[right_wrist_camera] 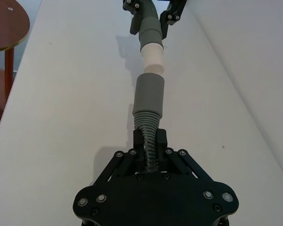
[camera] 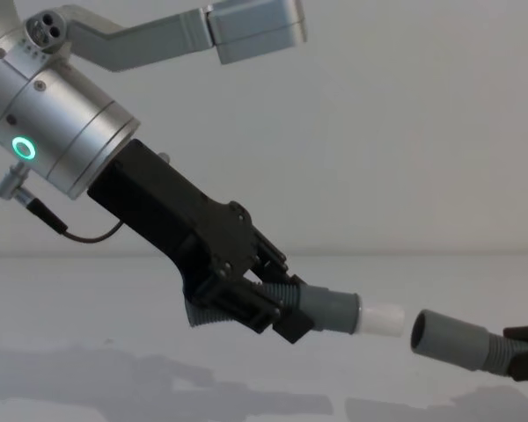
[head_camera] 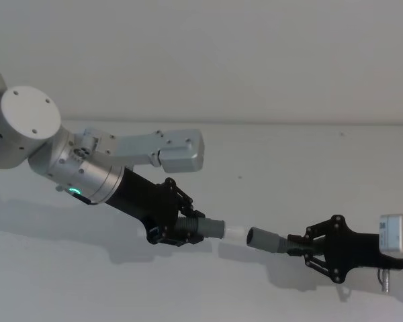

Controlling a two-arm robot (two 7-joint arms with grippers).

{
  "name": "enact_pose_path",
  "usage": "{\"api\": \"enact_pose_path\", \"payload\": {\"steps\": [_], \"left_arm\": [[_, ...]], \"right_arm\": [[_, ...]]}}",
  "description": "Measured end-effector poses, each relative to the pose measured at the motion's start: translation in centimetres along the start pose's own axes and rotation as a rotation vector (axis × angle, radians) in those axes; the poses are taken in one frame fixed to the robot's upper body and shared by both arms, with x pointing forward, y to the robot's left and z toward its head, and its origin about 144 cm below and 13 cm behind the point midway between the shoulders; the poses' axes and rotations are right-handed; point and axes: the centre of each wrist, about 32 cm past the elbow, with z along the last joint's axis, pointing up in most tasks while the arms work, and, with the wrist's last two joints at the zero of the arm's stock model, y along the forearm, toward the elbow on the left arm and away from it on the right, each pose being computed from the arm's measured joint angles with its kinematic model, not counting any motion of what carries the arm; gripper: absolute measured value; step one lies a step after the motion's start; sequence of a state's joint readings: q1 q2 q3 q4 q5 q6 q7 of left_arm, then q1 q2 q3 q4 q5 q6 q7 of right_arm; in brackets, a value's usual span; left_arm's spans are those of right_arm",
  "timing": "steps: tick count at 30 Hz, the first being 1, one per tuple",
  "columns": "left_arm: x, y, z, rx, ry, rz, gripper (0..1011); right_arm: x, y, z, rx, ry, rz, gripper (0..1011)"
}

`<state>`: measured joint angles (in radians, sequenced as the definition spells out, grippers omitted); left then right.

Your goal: Use both hands to pick up one end of the pipe from the table, align the ends, and insert them.

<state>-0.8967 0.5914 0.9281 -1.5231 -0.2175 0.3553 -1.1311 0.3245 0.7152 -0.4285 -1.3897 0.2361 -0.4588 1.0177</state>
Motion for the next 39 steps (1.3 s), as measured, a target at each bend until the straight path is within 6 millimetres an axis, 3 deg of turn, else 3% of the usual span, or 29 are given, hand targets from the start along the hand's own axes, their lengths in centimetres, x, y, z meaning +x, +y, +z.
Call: {"api": "enact_pose_path", "payload": {"steps": [39], "left_arm": [[0.13,-0.92,0.54,-0.011,-0.004,-0.009,348]], "right_arm": [[0.0,-0.06,0.0,0.012,-0.005,0.006,132]]}}
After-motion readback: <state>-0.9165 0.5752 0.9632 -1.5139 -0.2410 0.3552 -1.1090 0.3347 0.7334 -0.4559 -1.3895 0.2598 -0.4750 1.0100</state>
